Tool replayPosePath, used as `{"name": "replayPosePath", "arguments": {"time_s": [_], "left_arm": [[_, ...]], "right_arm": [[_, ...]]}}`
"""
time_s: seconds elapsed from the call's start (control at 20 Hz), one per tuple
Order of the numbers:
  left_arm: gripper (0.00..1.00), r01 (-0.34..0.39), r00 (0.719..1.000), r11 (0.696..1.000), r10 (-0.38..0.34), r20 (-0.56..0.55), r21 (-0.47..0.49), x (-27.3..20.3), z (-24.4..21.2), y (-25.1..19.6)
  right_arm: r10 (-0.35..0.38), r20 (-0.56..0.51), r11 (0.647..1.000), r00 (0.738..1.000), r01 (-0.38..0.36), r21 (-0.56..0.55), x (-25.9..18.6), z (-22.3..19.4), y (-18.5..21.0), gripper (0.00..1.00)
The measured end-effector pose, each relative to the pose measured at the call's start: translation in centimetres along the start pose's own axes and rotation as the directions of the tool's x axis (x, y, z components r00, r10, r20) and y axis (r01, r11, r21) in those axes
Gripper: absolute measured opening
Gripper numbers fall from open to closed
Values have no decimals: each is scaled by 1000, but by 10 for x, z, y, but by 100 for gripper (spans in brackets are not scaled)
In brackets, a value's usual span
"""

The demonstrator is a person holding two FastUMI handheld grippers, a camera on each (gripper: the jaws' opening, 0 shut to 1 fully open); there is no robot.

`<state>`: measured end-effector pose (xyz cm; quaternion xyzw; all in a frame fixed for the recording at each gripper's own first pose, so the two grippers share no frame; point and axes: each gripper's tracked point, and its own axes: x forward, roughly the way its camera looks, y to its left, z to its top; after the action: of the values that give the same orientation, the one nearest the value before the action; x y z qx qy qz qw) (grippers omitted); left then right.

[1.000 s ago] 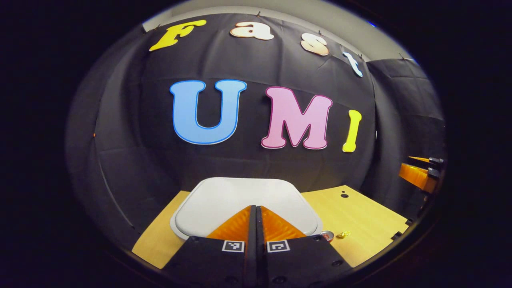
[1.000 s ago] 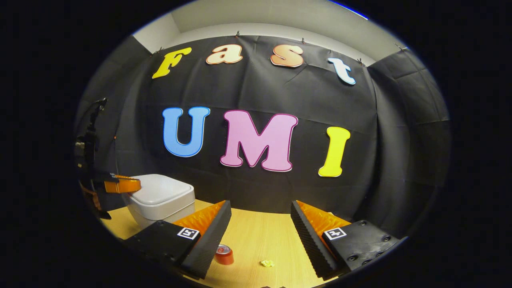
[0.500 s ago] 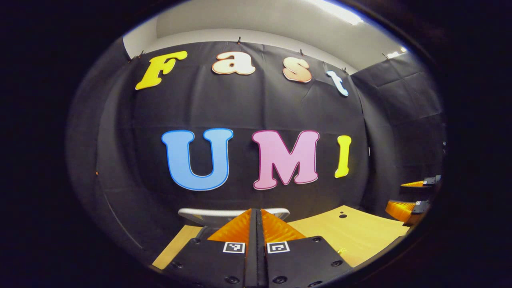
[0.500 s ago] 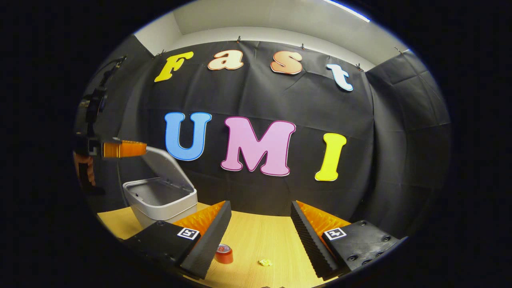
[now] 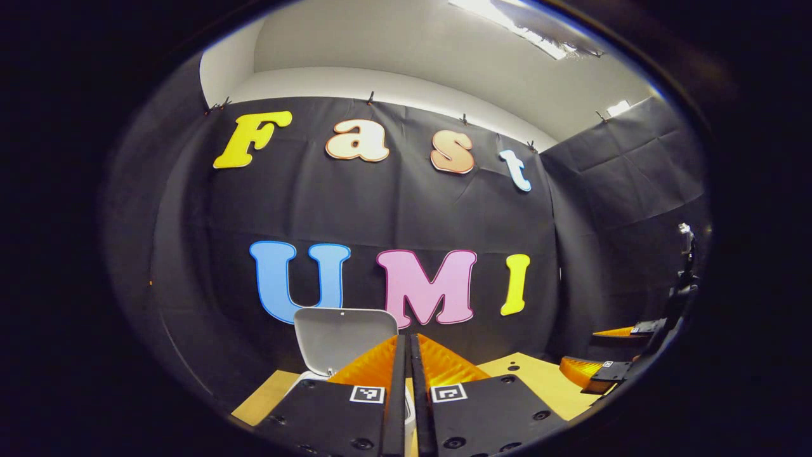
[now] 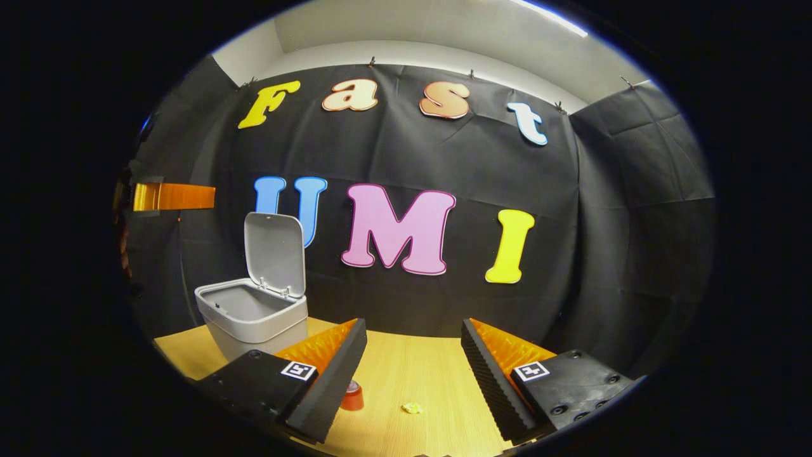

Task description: Press the lid of the desktop garbage bin to open it, pick up the crumpled paper on the desktop and throw it into the bin, then pick up the pop can on the desktop and drop it into the bin, and finally close the garbage bin lid.

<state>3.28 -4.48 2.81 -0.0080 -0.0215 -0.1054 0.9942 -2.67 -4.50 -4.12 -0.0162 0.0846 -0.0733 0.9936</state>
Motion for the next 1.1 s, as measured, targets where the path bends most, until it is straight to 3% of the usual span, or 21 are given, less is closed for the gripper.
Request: {"name": "replayPosePath", "arguments": {"time_s": [0.05, 0.1, 0.2, 0.25, 0.5, 0.65, 0.85, 1.0, 1.1], "left_arm": [[26, 8, 1000, 1000, -8, -3, 8, -3, -1, -4], [31, 16, 1000, 1000, -16, -4, 11, -4, -2, -9], [69, 31, 999, 1000, -31, -13, 0, -6, -7, -19], [97, 28, 999, 1000, -28, -24, -3, -12, -11, -20], [95, -8, 997, 999, 4, -75, -53, -17, -32, -21], [96, -40, 993, 994, 29, -116, -101, -17, -48, -14], [96, -93, 981, 984, 63, -186, -154, -16, -75, 2], [96, -161, 964, 973, 120, -239, -162, -22, -94, 24], [95, -190, 950, 975, 154, -273, -113, -26, -107, 32]], "right_arm": [[-3, -11, 1000, 1000, 3, 4, -1, -2, 0, 96], [-6, -19, 1000, 1000, 6, 6, -3, -4, 1, 96], [-11, -37, 1000, 999, 11, 4, -3, -8, -2, 96], [-10, -50, 1000, 999, 10, -1, -3, -11, -1, 96], [14, -160, 1000, 987, -13, 6, -10, -32, 1, 96], [55, -287, 997, 956, -66, -26, -20, -55, 2, 97], [114, -458, 991, 882, -134, -11, -33, -84, 6, 97], [134, -581, 985, 803, -171, -9, -49, -106, 4, 97], [141, -648, 984, 748, -181, 6, -59, -116, 4, 97]]}}
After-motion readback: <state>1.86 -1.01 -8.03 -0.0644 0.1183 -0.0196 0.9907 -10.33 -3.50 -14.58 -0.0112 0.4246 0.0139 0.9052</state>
